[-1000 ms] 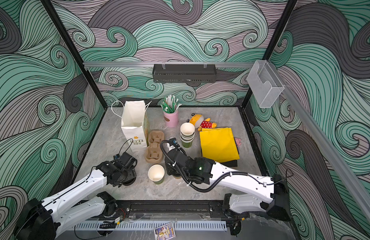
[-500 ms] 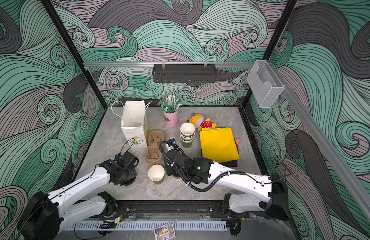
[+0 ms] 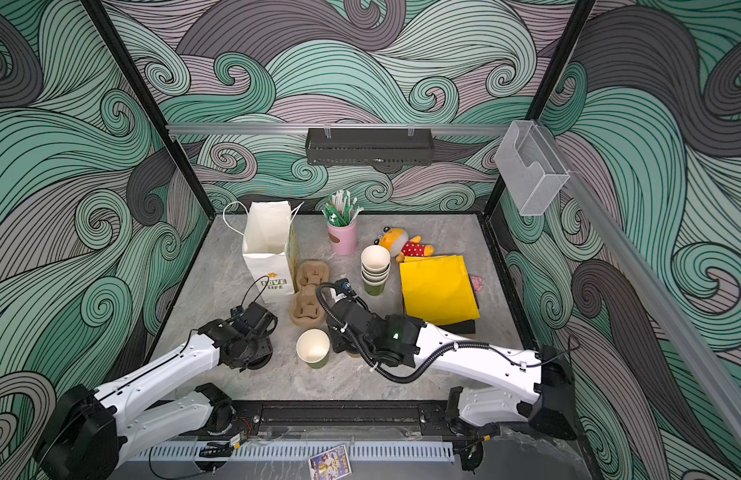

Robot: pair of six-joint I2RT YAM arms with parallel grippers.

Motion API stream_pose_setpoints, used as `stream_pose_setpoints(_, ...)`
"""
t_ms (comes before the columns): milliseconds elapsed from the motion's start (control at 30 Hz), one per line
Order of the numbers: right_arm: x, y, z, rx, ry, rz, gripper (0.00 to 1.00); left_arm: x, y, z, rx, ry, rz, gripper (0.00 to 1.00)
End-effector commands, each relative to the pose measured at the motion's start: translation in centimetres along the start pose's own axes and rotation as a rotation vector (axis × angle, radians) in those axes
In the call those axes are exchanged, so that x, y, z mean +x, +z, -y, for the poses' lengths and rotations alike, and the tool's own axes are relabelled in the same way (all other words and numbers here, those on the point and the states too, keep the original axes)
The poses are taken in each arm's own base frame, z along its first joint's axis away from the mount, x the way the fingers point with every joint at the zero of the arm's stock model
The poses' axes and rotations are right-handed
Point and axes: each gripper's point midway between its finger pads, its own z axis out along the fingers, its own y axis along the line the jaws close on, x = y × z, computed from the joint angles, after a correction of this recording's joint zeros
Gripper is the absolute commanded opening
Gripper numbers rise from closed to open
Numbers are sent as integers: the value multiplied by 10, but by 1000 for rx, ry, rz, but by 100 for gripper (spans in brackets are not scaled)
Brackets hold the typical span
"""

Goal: Pack the takeout coffee
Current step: 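Lower the left gripper onto a black lid and close it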

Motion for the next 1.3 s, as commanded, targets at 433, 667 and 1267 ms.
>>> stream_pose_setpoints(433, -8, -6, 1, 14, 19, 16, 39, 24, -28, 9, 139, 11, -133, 59)
stream_pose_setpoints(667, -6, -3, -3, -3, 12, 3, 39, 23, -37, 13, 175, 2, -131, 59)
stream_pose_setpoints(1267, -1, 0, -5, -13, 6, -20, 39, 9, -32, -6, 22, -33, -47, 60)
